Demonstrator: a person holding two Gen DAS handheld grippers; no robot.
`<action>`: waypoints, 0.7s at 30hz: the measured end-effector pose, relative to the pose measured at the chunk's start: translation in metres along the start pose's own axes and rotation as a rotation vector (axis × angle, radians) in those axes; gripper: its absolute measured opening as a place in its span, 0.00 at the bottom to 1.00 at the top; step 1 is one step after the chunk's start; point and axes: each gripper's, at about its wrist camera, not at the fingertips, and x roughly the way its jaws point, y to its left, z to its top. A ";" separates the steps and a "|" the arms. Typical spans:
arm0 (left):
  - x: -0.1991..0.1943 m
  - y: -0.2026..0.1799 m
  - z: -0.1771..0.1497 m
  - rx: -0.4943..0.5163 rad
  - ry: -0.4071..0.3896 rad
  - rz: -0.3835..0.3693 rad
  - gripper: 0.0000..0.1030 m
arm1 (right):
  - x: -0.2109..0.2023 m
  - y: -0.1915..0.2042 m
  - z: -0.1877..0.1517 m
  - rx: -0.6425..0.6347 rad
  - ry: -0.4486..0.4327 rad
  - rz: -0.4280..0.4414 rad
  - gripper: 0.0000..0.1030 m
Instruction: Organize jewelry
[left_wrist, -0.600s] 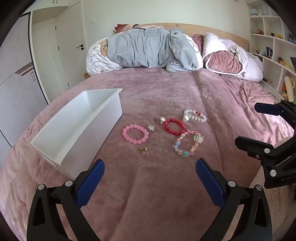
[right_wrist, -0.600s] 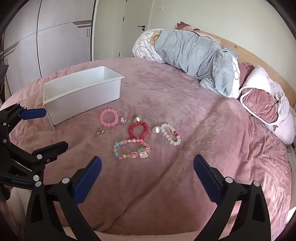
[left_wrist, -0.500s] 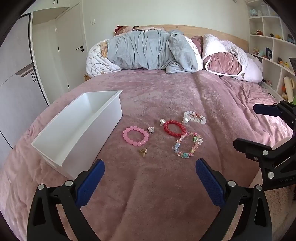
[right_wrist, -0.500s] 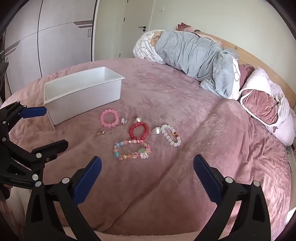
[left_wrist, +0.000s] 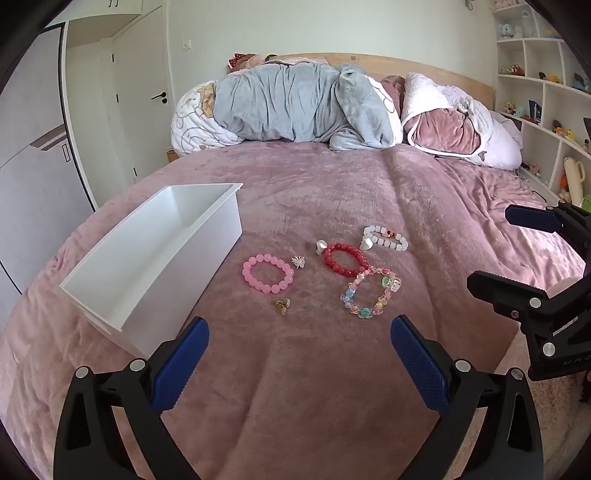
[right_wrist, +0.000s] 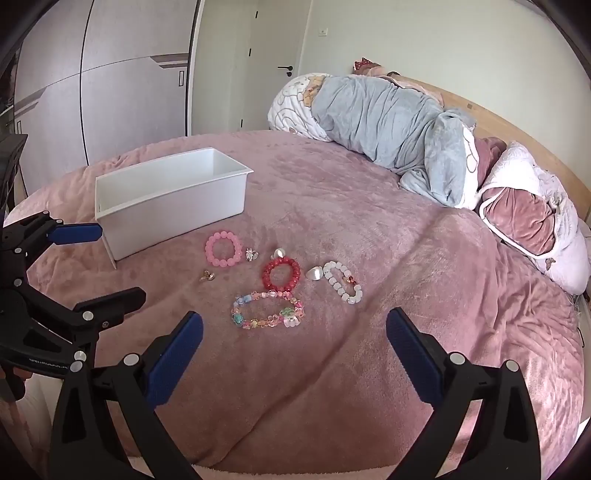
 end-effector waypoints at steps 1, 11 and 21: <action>0.001 -0.001 0.000 0.003 0.000 0.003 0.97 | 0.000 0.000 0.001 0.001 -0.002 0.000 0.95; 0.002 -0.002 -0.002 -0.001 0.003 0.001 0.97 | -0.003 -0.002 0.000 0.007 -0.015 0.002 0.95; 0.002 -0.001 -0.002 -0.003 0.005 0.000 0.97 | -0.005 -0.003 0.001 0.014 -0.021 0.001 0.95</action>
